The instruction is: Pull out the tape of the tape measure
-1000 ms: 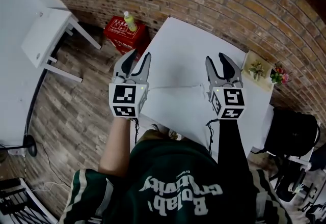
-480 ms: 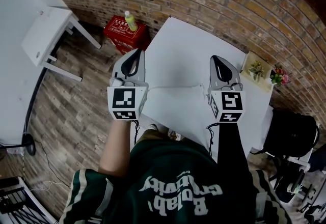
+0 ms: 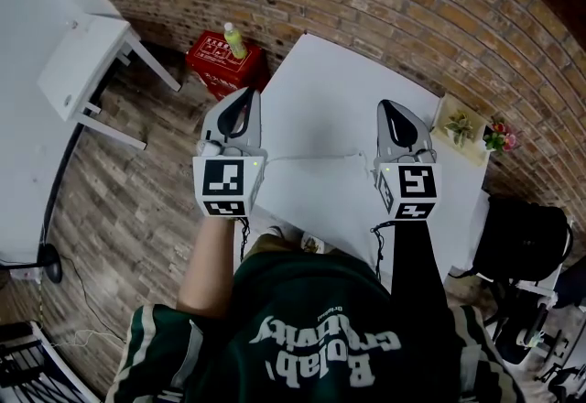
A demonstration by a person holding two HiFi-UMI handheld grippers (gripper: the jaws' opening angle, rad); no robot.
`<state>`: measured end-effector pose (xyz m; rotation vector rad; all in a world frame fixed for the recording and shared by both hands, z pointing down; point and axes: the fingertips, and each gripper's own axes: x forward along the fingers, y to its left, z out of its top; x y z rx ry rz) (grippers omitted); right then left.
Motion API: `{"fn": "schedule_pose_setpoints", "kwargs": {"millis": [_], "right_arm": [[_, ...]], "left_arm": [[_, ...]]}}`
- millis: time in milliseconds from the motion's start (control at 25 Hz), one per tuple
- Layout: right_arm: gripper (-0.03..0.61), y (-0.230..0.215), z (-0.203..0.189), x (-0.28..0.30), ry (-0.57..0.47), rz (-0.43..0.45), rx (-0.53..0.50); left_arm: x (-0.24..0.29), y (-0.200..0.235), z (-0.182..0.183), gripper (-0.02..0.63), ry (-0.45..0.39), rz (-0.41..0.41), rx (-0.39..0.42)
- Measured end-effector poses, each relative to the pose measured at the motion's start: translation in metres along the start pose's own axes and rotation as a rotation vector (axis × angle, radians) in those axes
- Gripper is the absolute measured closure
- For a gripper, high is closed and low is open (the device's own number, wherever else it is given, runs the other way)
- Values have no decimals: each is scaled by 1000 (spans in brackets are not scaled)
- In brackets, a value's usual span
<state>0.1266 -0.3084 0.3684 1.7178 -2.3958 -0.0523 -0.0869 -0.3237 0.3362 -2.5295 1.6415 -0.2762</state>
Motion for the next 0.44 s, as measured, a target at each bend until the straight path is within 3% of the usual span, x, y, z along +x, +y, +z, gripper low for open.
{"fn": "schedule_pose_setpoints", "kwargs": {"millis": [440], "right_arm": [[565,9,9,-1,-8,9,-12]], "left_arm": [[-4,6,4,607,-7,-6,-9]]}}
